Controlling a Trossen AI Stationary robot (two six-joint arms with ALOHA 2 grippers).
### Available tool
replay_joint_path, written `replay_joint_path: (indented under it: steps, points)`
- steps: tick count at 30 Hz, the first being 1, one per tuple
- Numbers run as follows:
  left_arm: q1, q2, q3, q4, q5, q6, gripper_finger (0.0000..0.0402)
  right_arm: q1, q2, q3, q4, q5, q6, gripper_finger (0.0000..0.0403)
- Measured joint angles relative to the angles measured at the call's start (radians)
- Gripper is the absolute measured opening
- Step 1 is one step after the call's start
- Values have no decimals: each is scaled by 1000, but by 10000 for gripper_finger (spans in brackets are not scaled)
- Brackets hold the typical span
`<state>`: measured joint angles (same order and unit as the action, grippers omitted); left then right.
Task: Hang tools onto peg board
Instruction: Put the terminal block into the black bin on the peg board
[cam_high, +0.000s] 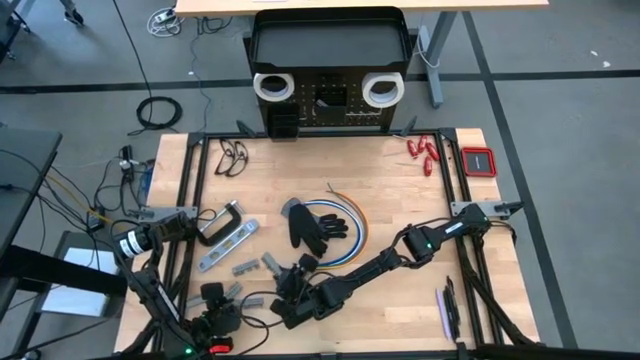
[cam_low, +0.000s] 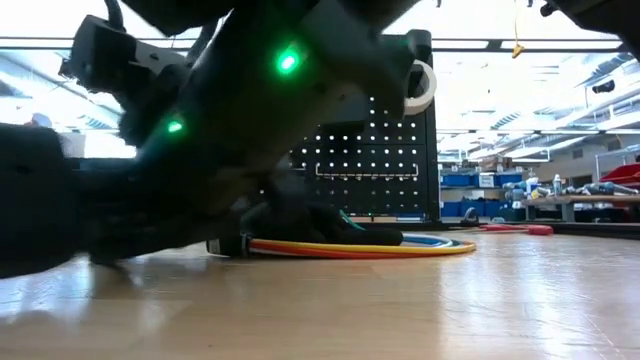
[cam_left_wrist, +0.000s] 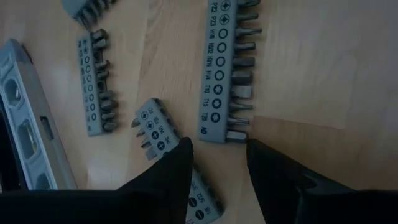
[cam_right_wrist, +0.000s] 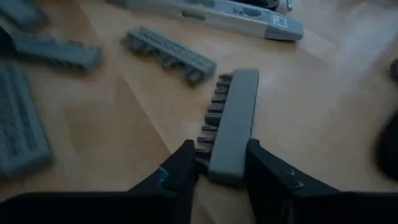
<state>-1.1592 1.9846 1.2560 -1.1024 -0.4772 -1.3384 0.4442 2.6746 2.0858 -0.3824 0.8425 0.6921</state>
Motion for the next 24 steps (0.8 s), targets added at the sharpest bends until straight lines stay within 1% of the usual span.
replay_joint_path:
  steps: [3,5,7,9,13,17,21,24]
  points:
    - [-4,0,0,0,-2,-16,158,6,-50,-6,-123,-10,-19,126]
    - [-7,0,0,0,-11,-24,158,14,-78,-10,-196,-23,-22,136]
    - [-7,0,0,-2,-32,-30,158,22,-102,-10,-229,-49,-35,141]
    - [-7,0,0,-3,-54,-32,158,29,-126,-10,-234,-56,-55,137]
    - [-7,0,0,-9,-78,-32,158,39,-185,-9,-228,-51,-111,108]
    - [-7,0,0,-10,-88,-32,158,32,-261,-9,-254,-51,-192,65]
    - [-7,0,0,-9,-102,-37,158,8,-343,-4,-312,-118,-258,19]
    - [-7,0,0,-9,-128,-53,158,4,-355,-4,-311,-135,-327,8]
